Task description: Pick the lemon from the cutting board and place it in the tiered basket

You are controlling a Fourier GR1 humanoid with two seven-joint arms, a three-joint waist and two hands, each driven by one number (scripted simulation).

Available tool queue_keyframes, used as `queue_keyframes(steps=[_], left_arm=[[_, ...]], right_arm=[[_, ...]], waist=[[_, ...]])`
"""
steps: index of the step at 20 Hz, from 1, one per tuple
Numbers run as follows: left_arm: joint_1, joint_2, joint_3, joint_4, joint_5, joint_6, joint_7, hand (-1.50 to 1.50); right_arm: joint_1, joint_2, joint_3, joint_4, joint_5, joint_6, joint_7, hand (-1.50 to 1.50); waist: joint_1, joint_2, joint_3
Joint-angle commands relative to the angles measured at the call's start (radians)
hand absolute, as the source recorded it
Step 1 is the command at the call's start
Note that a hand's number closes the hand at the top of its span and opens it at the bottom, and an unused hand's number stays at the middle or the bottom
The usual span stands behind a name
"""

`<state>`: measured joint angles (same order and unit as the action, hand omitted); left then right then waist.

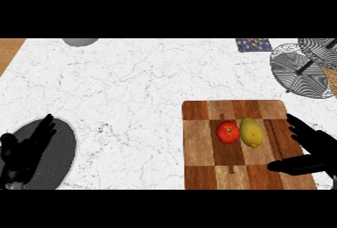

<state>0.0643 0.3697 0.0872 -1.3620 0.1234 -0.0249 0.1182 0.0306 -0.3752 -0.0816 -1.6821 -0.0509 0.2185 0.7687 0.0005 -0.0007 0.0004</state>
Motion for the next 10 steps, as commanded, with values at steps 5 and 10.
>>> queue_keyframes(steps=[5,10], left_arm=[[-0.051,-0.045,0.025,0.065,-0.079,-0.001,-0.026,0.00],[0.004,-0.057,0.073,-0.041,-0.066,-0.047,0.038,0.00]], right_arm=[[-0.077,0.068,-0.012,0.177,0.090,0.018,-0.133,-1.50],[-0.048,0.118,0.003,0.097,0.134,0.014,-0.078,-1.50]], waist=[[0.001,0.001,0.000],[0.001,0.000,0.000]])
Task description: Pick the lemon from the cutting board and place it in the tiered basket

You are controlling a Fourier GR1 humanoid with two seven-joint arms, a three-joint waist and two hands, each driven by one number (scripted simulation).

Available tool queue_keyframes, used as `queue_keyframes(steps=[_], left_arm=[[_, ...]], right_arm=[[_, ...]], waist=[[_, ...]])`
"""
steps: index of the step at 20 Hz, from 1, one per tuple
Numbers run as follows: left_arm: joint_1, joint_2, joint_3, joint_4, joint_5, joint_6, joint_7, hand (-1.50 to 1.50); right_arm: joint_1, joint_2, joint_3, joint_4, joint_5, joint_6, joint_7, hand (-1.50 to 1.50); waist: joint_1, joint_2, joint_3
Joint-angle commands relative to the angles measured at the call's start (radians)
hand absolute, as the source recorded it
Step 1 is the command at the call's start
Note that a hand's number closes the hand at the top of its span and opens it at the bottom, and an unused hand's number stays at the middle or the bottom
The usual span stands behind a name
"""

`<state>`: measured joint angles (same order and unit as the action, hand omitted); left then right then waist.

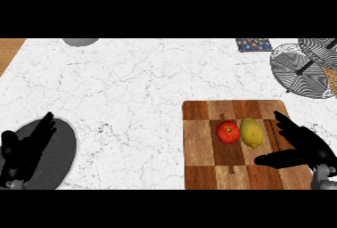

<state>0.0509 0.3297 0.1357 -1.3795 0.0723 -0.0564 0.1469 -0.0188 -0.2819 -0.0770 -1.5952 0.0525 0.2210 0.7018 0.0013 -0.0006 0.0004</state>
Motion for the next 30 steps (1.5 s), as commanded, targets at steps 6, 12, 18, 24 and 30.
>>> queue_keyframes(steps=[6,12,18,24,30], left_arm=[[0.023,-0.036,0.035,0.065,-0.050,-0.042,-0.099,0.00],[0.037,-0.042,0.032,-0.026,-0.053,-0.042,-0.007,0.00],[-0.004,-0.062,0.029,-0.036,-0.060,-0.024,0.032,0.00],[-0.002,-0.051,0.056,-0.006,-0.059,-0.045,-0.005,0.00],[-0.040,-0.009,0.104,0.056,-0.027,-0.106,-0.002,0.00]], right_arm=[[-0.053,0.058,-0.011,0.099,0.052,-0.013,-0.034,-1.50],[-0.141,0.079,-0.019,0.231,0.069,-0.021,-0.103,-1.50],[-0.148,0.102,0.003,0.294,0.079,-0.001,-0.159,-1.50],[-0.143,0.122,0.027,0.243,0.172,-0.090,-0.253,1.50],[-0.068,0.145,0.007,0.127,0.211,-0.193,-0.262,1.50]], waist=[[0.000,0.000,-0.001],[0.005,0.001,0.000],[0.005,0.002,0.000],[0.003,0.001,0.000],[-0.004,0.000,-0.001]])
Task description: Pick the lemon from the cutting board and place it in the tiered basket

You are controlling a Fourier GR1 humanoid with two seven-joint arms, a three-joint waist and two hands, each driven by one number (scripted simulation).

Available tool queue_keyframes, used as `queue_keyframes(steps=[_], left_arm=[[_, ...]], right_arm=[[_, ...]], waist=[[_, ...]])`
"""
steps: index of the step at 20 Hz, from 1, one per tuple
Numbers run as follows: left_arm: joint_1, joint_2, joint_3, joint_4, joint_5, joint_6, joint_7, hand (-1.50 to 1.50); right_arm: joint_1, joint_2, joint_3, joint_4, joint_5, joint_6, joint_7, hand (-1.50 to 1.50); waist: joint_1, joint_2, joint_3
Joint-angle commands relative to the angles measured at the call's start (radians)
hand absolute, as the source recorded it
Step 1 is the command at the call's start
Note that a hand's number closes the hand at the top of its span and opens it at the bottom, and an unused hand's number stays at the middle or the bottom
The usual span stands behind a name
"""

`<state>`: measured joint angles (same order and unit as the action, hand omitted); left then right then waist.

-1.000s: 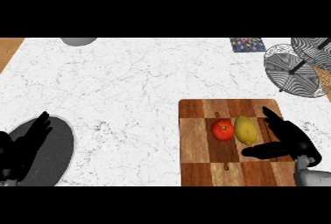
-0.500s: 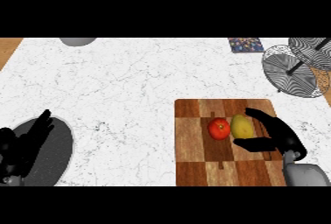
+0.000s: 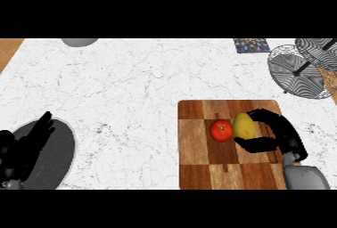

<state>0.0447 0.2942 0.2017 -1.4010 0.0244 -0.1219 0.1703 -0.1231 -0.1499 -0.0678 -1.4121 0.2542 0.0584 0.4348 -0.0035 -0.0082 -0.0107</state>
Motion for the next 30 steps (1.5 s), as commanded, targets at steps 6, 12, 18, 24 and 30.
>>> queue_keyframes(steps=[6,12,18,24,30], left_arm=[[-0.030,-0.017,-0.024,0.012,-0.011,-0.021,0.000,0.00],[-0.071,-0.031,-0.066,0.006,-0.025,-0.032,0.012,0.00],[-0.092,-0.035,-0.060,0.017,-0.047,0.006,0.034,0.00],[-0.090,-0.019,-0.031,0.068,-0.043,0.000,-0.016,0.00],[-0.073,-0.025,-0.010,0.105,-0.035,0.005,-0.045,0.00]], right_arm=[[-0.237,0.046,0.119,-0.025,0.328,-0.217,0.344,1.50],[-0.501,-0.012,0.201,0.150,0.645,-0.199,0.632,1.50],[-0.799,0.028,0.249,0.308,0.937,-0.179,0.880,1.50],[-1.031,0.085,0.182,0.476,1.098,-0.199,0.948,1.50],[-1.159,0.063,0.060,0.596,1.144,-0.261,0.897,1.50]], waist=[[0.071,0.019,0.003],[0.140,0.030,-0.004],[0.108,0.019,0.003],[0.071,0.022,0.007],[0.048,0.022,0.008]])
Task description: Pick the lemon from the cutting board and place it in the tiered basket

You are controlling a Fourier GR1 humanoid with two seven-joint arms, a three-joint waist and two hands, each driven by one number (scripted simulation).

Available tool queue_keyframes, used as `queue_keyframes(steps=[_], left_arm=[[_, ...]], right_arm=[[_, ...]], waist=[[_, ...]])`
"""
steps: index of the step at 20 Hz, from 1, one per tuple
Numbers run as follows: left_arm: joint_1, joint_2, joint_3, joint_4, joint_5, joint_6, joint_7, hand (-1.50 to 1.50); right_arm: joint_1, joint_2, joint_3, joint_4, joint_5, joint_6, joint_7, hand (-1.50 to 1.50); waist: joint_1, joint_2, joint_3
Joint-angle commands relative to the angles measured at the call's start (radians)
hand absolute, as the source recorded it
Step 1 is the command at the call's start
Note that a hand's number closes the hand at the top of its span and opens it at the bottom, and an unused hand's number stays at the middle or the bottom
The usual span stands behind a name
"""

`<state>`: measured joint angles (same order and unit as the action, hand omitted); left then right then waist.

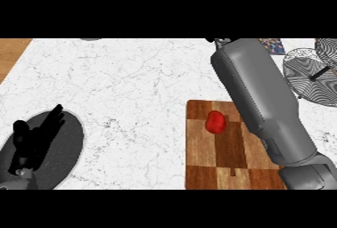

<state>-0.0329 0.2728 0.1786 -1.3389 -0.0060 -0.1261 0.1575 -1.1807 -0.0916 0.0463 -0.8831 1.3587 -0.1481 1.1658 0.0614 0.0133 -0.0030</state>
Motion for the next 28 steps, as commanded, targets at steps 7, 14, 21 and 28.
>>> queue_keyframes(steps=[7,14,21,28], left_arm=[[0.030,0.015,0.017,-0.031,0.018,-0.022,-0.010,0.00],[0.014,0.033,0.030,-0.064,0.032,-0.033,0.036,0.00],[0.024,-0.002,0.005,-0.054,0.006,-0.010,0.017,0.00],[0.033,-0.011,-0.004,-0.036,-0.003,-0.018,-0.015,0.00]], right_arm=[[-0.129,-0.133,-0.185,0.232,0.053,-0.232,-0.010,1.50],[-0.136,-0.280,-0.259,0.415,0.039,-0.302,-0.202,1.50],[-0.125,-0.375,-0.418,0.429,-0.145,-0.504,-0.442,1.50],[-0.169,-0.447,-0.472,0.553,-0.202,-0.514,-0.581,1.50]], waist=[[-0.005,0.005,0.003],[-0.010,0.005,0.004],[0.006,0.016,0.005],[0.005,0.012,0.004]])
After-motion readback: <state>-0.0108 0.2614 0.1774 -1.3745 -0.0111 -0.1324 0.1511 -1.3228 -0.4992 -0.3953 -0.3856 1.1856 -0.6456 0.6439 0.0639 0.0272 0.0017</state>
